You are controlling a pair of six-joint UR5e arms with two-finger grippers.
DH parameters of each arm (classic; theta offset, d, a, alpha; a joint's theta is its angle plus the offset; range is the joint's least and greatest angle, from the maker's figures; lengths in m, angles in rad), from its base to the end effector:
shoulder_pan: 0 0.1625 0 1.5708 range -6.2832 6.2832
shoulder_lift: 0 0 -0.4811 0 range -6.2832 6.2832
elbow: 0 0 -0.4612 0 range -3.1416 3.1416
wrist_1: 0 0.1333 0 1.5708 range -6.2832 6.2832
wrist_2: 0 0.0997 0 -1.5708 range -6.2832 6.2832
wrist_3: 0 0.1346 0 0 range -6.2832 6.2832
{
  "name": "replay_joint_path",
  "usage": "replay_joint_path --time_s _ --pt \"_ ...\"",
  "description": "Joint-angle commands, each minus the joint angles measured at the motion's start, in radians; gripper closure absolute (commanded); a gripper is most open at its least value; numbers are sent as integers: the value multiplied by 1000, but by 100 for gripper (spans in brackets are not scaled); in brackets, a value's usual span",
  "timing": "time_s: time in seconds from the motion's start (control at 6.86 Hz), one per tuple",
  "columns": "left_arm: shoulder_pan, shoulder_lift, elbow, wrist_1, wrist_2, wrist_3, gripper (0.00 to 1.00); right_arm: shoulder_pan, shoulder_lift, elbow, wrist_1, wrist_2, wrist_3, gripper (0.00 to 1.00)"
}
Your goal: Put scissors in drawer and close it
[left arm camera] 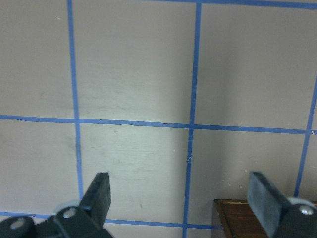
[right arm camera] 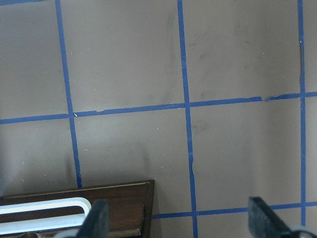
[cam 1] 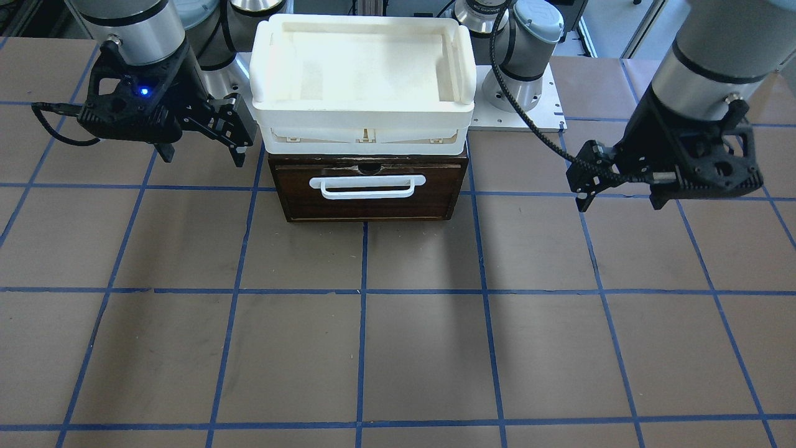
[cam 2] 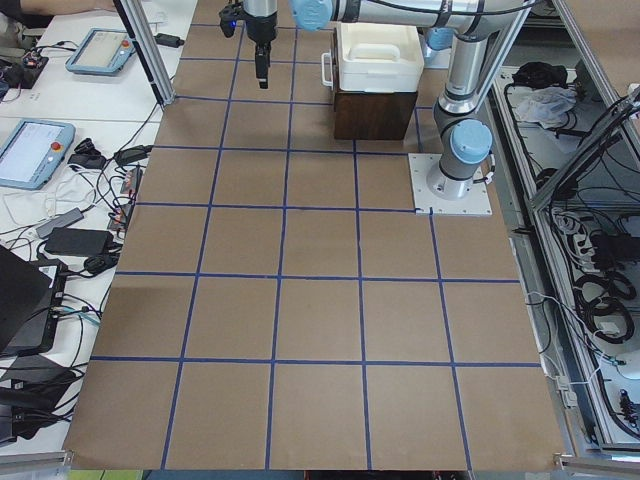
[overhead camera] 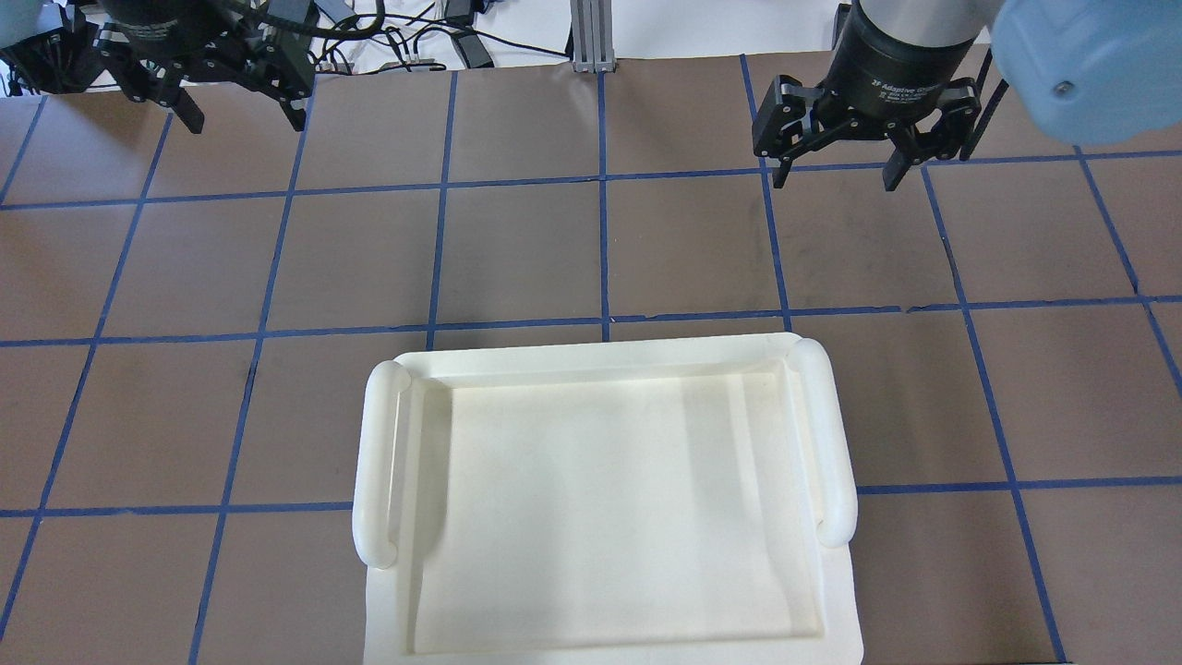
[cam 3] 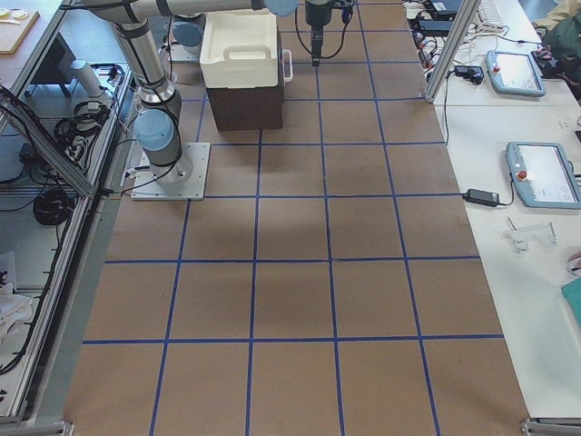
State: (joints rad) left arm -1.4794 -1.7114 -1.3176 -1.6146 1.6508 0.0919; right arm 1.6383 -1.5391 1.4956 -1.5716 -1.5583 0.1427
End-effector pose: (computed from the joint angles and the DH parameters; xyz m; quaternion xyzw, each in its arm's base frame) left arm -0.0641 -0.6429 0.5637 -0.0011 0.9986 -0.0306 0.0429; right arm 0.1739 -0.5711 0.5334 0.0374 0.9990 -0.0214 0.0085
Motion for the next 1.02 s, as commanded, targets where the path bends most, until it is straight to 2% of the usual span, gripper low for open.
replay_joint_path --time_s 0.0,0.29,0.58,0.87 --pt "8 65 -47 -21 0 20 0 0 0 0 1 3 0 0" --pt "7 76 -84 -7 -2 17 0 0 0 0 1 3 0 0" --pt "8 75 -86 2 -46 8 0 0 0 0 2 1 0 0" --pt "1 79 -87 1 -48 8 0 0 0 0 4 3 0 0"
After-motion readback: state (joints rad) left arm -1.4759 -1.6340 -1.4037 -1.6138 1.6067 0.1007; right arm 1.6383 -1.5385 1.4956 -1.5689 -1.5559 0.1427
